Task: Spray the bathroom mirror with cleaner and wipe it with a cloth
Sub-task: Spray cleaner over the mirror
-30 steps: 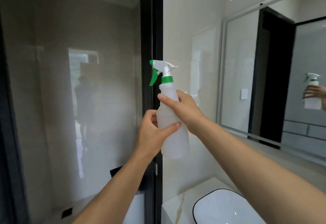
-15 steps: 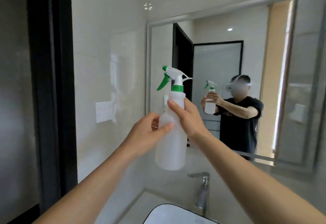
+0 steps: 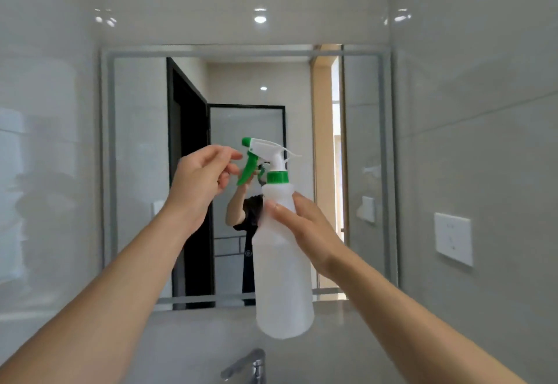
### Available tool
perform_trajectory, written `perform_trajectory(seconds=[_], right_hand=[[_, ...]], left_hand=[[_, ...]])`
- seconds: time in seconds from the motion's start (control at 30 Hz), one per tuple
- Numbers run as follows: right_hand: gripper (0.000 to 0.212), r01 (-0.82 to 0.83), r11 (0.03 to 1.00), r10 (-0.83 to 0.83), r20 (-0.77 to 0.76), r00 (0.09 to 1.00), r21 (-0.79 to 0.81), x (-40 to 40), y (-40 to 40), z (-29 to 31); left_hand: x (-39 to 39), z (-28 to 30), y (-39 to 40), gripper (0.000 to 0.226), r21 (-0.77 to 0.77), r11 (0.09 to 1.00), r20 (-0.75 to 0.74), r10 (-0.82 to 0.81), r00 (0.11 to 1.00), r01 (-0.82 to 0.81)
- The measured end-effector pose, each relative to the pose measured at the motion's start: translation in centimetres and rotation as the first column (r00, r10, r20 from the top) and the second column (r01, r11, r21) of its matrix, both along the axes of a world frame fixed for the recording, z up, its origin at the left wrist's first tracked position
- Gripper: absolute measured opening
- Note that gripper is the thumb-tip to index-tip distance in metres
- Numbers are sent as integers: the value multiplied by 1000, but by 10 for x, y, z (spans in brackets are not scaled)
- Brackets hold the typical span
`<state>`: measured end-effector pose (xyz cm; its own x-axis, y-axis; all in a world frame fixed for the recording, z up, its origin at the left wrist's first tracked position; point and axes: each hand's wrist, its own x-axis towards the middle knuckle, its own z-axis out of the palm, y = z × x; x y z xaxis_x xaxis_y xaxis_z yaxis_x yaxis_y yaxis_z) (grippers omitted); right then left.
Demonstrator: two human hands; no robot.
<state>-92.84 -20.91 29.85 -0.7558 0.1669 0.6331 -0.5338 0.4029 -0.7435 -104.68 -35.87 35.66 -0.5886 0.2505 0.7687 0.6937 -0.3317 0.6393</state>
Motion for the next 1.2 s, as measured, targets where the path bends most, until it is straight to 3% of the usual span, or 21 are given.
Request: perform_trajectory(seconds=[0.17,0.43,0.67,0.87,1.0,1.13,1.2], right_hand=[[22,106,994,-106,13,994,-13,12,14,1],[11,170,985,-170,30,985,-7,21,9,0],[20,150,988,-148,79,986,-24,12,0,-7],[22,34,995,-27,82,996,-90,1,-11,-20],[31,-31,994,40,81,996,-102,-7,-16,-22],[38,-98,987,108,78,991,-125,-12,-21,-23],[40,-130,982,141,76,987,-136,-14,-22,-23]], left_hand=[[-4,11,35,18,15,967,6,-255,967,255],[-11,15,45,13,-38,917,8,-396,918,396],[-12,5,36,17,-42,916,-8,-400,916,399],[-19,2,18,17,-140,931,-100,-352,931,337],[-16,5,4,30,-206,935,-122,-317,941,288],[-14,5,-7,59,-227,954,-117,-227,967,197],[-15,3,-11,50,-217,961,-113,-199,974,171]])
